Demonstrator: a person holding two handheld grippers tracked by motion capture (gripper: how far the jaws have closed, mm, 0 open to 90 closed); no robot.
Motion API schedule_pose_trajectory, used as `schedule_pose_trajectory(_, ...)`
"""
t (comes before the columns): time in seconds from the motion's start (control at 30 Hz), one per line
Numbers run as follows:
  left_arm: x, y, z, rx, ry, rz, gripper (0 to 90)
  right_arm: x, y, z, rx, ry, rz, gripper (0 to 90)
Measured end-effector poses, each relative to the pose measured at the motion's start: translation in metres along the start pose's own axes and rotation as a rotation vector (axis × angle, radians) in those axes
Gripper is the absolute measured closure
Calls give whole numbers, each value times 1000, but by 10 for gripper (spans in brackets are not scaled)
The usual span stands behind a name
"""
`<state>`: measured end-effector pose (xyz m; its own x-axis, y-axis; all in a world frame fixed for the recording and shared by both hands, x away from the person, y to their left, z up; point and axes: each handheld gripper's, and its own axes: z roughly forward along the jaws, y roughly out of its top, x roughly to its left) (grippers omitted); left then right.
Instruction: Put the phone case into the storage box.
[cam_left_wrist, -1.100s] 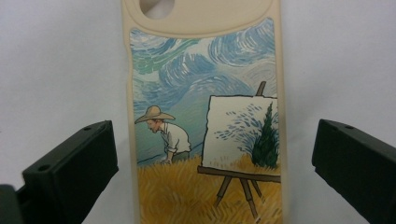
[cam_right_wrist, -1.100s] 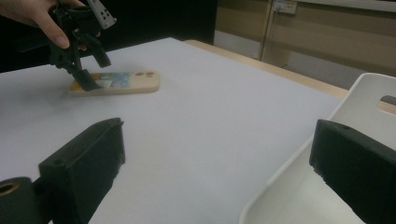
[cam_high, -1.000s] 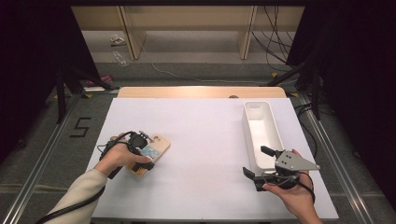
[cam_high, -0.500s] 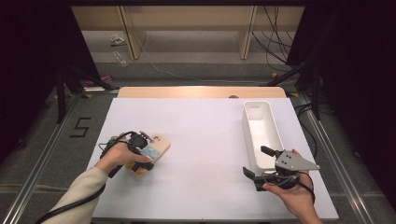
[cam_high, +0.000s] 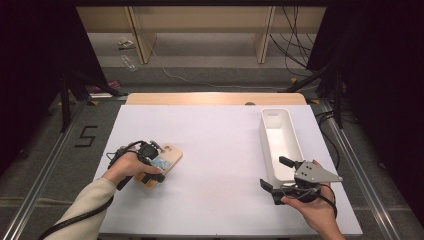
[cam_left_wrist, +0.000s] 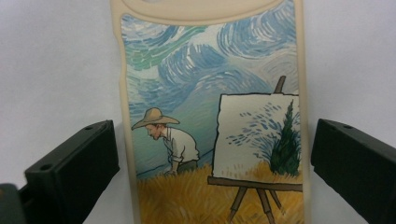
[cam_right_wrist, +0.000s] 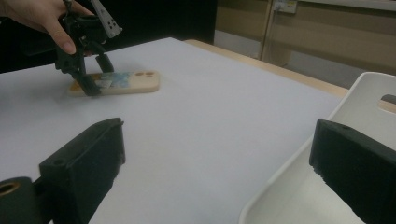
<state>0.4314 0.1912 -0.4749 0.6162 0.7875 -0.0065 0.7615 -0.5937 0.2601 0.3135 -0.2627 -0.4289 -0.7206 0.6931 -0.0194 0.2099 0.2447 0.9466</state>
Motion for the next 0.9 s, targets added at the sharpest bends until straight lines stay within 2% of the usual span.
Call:
schedule_pose_trajectory(0.63,2,2,2,14,-18,-11,55,0,0,0,1,0,-1,45)
schedule_pose_trajectory(0.9,2,2,0,13,-13,-19,93,0,0,0,1,0,-2,45)
